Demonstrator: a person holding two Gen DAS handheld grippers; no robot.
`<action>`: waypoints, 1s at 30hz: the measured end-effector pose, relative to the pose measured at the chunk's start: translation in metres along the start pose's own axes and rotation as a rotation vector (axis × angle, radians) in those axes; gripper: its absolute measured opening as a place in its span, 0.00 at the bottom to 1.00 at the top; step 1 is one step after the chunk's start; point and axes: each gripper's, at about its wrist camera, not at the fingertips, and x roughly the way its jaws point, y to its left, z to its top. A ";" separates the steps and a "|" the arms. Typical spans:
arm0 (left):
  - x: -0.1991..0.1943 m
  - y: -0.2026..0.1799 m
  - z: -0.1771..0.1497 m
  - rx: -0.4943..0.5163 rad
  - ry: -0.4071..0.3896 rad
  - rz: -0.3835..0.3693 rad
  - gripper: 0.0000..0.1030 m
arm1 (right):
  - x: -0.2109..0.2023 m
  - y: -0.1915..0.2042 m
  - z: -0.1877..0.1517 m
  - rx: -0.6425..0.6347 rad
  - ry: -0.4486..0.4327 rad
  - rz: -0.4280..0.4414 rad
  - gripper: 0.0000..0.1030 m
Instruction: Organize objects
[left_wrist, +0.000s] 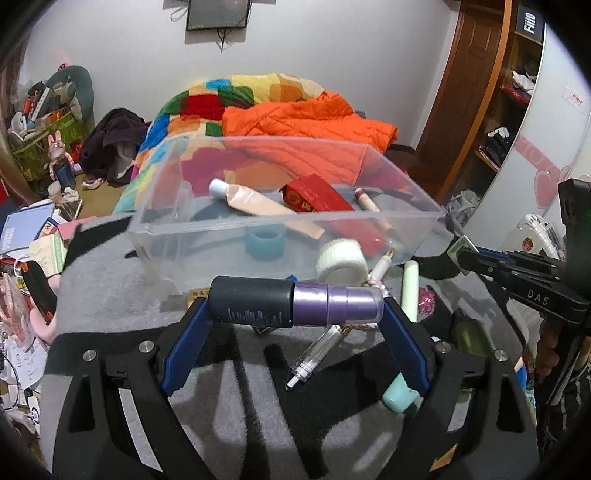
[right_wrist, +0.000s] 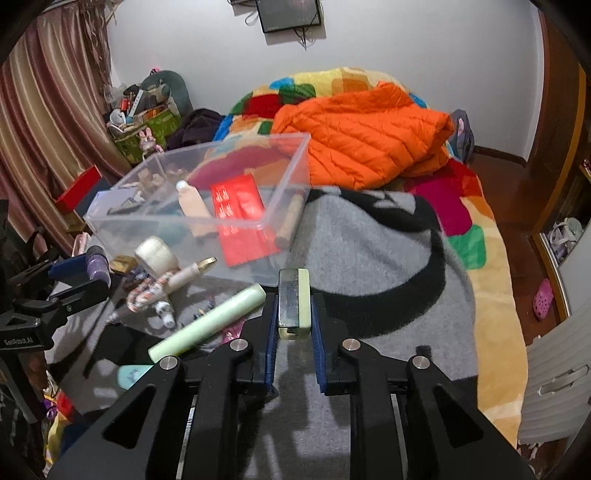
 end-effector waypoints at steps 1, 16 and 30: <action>-0.004 0.000 0.001 0.001 -0.009 0.002 0.88 | -0.003 0.002 0.002 -0.002 -0.009 0.000 0.14; -0.029 0.011 0.051 0.025 -0.130 0.047 0.82 | -0.013 0.033 0.056 -0.069 -0.104 0.029 0.14; -0.012 0.037 -0.011 -0.026 0.049 0.035 0.90 | 0.022 0.059 0.077 -0.115 -0.048 0.059 0.14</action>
